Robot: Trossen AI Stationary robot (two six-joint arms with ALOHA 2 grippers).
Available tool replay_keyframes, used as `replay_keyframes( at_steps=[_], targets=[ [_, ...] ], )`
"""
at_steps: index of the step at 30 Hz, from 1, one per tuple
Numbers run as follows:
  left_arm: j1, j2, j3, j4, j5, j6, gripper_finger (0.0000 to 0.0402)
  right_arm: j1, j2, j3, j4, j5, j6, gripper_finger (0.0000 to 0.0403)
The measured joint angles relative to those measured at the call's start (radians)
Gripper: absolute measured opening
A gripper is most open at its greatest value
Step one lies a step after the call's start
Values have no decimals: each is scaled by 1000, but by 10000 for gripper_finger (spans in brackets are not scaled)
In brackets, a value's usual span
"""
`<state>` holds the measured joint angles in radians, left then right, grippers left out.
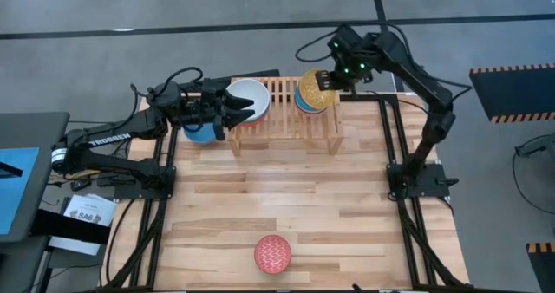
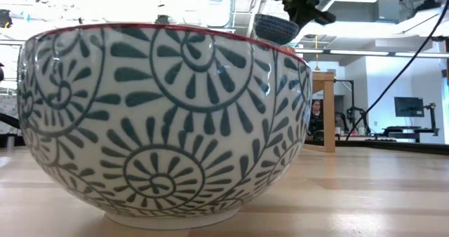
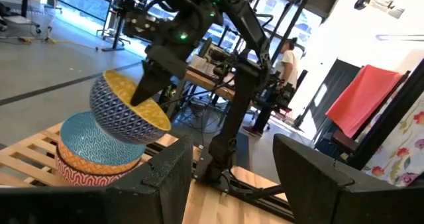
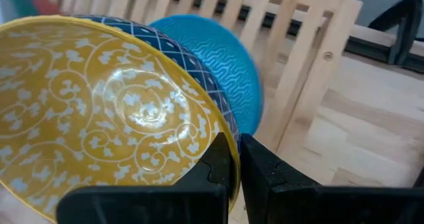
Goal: Place and stack bowls onto a shelf
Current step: Stack the small yellow bowl on top of the small light blue bowl on the shelf
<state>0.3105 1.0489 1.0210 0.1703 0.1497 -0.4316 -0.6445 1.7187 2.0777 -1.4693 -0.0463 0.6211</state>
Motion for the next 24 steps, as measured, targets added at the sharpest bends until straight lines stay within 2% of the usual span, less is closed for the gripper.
replay_keyframes(
  at_steps=[18,20,24],
  targets=[
    [0,0,0,0,-1,0,195,-20,70,1,-37,-4,25,36],
    [0,0,0,0,-1,0,195,-19,70,1,-39,-5,31,53],
    [0,0,0,0,-2,0,195,-19,70,1,-37,-8,34,112]
  ],
)
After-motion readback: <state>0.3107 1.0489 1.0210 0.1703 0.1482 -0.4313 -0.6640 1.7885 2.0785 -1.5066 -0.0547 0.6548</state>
